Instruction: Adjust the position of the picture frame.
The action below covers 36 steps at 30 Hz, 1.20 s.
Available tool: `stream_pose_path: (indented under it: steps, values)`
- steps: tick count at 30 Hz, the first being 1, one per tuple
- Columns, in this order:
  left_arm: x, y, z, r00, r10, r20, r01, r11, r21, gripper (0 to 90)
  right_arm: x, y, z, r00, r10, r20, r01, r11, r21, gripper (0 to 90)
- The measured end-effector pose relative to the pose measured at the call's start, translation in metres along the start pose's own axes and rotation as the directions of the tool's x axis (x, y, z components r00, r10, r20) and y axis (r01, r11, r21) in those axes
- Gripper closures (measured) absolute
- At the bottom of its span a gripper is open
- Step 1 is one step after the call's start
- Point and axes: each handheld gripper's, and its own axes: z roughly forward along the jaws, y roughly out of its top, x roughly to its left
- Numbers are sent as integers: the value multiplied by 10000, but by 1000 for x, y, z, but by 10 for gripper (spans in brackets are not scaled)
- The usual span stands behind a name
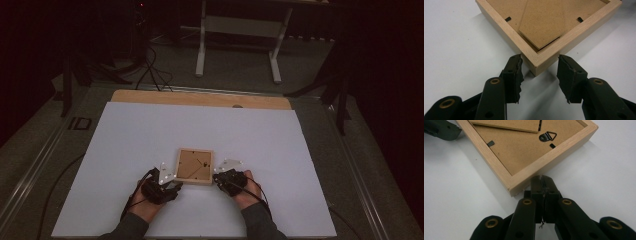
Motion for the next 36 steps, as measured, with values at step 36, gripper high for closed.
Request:
stream_pose_path:
  steps: [36]
  values:
    - [-1,6,9,9992,-129,389,139,9996,-259,537,-11,-7,5,9967,342,738,-310,9986,-435,866]
